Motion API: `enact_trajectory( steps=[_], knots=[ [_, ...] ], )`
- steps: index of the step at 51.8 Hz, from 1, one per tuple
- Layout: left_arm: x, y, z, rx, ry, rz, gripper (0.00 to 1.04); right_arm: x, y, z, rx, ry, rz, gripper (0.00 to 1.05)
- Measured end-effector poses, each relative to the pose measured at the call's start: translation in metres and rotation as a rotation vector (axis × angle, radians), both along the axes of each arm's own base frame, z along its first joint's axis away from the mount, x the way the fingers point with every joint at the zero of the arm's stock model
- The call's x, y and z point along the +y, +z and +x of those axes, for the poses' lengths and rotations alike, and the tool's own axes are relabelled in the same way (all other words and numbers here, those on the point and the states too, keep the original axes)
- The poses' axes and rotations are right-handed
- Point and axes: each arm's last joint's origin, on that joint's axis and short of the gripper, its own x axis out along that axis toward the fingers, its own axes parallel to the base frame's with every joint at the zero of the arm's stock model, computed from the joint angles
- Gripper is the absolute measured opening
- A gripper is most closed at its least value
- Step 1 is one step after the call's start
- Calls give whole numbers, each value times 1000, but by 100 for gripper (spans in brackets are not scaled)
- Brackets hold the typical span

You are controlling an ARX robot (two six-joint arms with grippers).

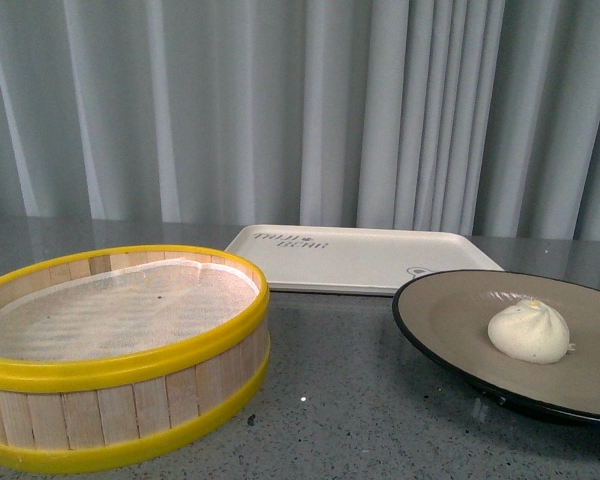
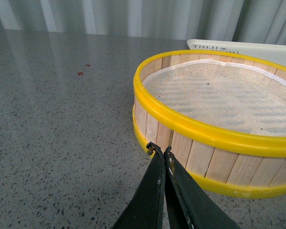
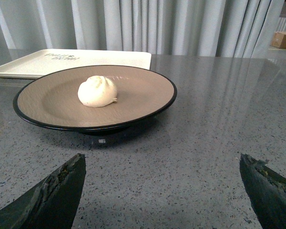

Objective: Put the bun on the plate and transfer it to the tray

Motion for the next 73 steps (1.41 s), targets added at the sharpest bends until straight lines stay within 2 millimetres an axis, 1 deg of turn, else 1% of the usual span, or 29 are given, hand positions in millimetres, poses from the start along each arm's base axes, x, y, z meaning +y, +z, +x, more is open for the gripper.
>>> enact_trajectory(
  steps=[4,11,16,50,73],
  knots=[
    [8,-3,-7,2,-2,-1,4,0,0,0,0,0,0,96],
    [10,-5,-14,0,12,0,4,0,0,0,0,0,0,96],
    [10,-11,-18,-12,9,-1,4,0,0,0,0,0,0,96],
    [10,-4,-41,-36,7,-1,4,0,0,0,0,0,0,96],
    [10,-4,-50,-37,7,-1,4,0,0,0,0,0,0,96]
  ],
)
